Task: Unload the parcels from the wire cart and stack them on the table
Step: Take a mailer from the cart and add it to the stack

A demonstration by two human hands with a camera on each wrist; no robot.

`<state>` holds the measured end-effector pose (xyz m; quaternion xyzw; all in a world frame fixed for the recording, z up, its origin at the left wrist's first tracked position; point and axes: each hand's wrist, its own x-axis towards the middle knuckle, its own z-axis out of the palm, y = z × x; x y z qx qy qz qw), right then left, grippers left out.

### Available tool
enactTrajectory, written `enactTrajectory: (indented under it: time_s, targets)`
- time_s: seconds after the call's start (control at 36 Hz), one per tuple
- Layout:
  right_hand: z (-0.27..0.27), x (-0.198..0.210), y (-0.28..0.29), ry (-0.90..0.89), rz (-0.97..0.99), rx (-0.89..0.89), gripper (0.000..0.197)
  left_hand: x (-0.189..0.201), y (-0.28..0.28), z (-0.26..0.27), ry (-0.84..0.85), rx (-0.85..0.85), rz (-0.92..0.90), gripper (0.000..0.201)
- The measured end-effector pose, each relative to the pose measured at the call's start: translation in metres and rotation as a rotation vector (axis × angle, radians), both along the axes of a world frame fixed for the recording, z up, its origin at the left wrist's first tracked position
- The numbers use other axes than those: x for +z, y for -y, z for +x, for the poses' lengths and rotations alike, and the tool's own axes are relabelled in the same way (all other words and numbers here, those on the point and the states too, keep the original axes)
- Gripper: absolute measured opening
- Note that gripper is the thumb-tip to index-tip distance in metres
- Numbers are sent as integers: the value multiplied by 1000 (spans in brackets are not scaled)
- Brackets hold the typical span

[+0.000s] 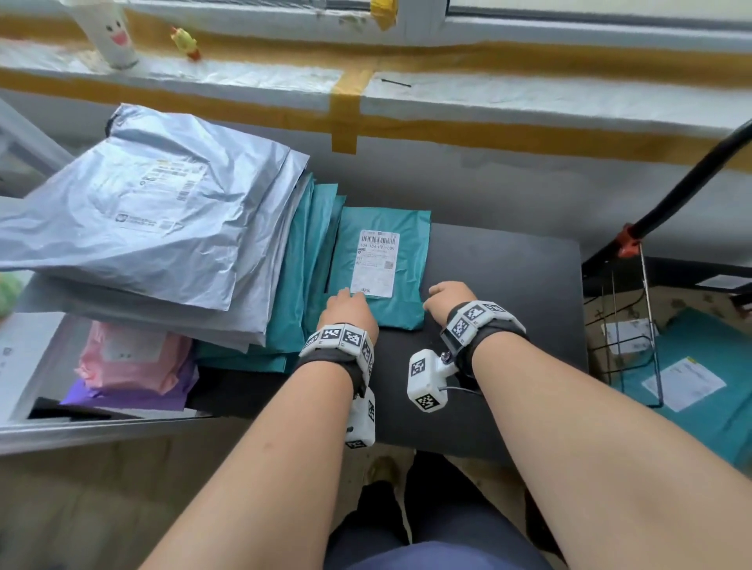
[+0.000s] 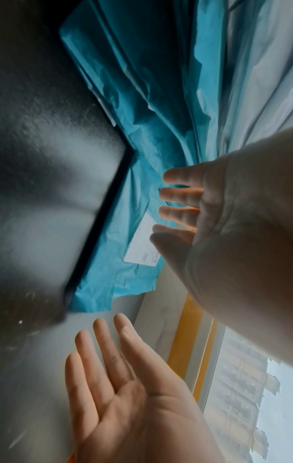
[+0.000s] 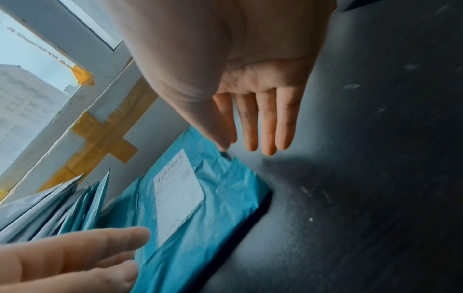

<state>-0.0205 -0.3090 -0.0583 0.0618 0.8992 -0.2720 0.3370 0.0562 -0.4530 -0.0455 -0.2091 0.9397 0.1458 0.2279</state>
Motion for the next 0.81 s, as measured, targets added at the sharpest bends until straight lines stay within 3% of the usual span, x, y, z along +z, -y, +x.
enactTrajectory:
  time_s: [0.14,0.31,0.5,0.64,0.81]
  targets:
    - [13,9,-25,-15,-11,-95,32,11,-20,-4,-64,-93,-17,39]
    - [38,14,-72,-49,-40,-327,32,16,-68,-10,-134,-256,15,40]
    - [75,19,-163,-110,65,-523,30,29,-158,-10,-138,-407,106,42]
    - [107,28,-238,-157,28,-799,33,39,-233,-8,-114,-605,129,44]
    - [140,20,-329,-134,97,-864,34,44,-331,-4,-98,-756,179,41]
